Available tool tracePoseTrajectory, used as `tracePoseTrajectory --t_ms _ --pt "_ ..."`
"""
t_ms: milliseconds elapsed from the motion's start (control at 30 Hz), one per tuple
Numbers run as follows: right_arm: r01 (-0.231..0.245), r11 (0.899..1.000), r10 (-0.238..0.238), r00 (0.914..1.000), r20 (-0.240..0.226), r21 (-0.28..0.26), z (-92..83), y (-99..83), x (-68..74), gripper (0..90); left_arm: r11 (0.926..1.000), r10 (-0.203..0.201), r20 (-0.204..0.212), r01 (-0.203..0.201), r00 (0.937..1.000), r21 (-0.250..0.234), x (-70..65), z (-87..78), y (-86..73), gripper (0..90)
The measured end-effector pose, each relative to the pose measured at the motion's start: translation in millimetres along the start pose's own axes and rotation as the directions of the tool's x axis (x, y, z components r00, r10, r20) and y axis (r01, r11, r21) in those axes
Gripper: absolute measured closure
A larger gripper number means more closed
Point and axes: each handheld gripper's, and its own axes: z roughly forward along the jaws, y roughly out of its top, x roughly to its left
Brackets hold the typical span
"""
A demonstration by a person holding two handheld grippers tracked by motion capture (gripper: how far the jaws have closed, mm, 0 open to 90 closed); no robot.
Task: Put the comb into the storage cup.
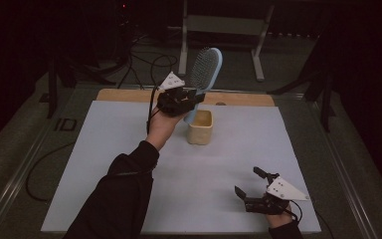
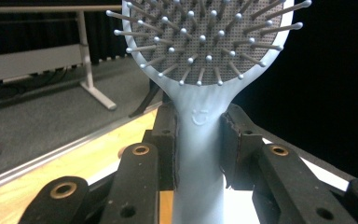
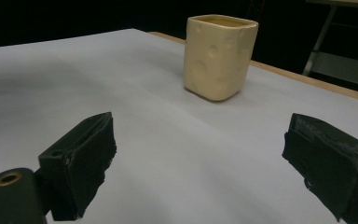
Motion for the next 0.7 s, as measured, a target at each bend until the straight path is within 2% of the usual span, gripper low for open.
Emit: tracePoseTrajectory --t_ms 133,167,333,400,567,700 --pt "-0.001 1.0 0.001 1.0 0.0 -0.003 -0.3 0.1 -0.2 8.7 0.9996 0.0 -0.007 0.0 1.0 -0.03 2.8 5.8 -2.7 69.9" --pt "-0.001 1.0 0.001 1.0 -0.001 -0.004 -0.4 0.1 -0.3 8.7 0.9989 0.013 -0.007 -0.013 0.9999 -0.045 4.3 9.5 -4.5 69.9" --pt "0.002 1.0 -0.002 1.0 -0.006 -0.004 -0.2 0.2 0.3 8.7 0.9971 0.001 0.008 -0.001 1.0 -0.077 8.1 17.8 -8.6 69.9" --pt "0.002 1.0 -0.002 1.0 -0.004 -0.005 -0.4 0.2 -0.1 8.7 0.9952 -0.015 0.027 0.017 0.9995 -0.097 11.4 20.0 -9.8 69.9" --pt "-0.001 1.0 0.001 1.0 -0.007 -0.005 -0.3 0.1 -0.2 8.7 0.9882 -0.066 0.039 0.07 0.9971 -0.136 19.7 26.4 -13.3 69.9" --pt "0.0 1.0 0.0 1.0 -0.006 -0.006 -0.6 0.1 -0.6 8.7 0.9878 -0.047 0.027 0.051 0.9985 -0.147 21.1 33.2 -17.7 69.9"
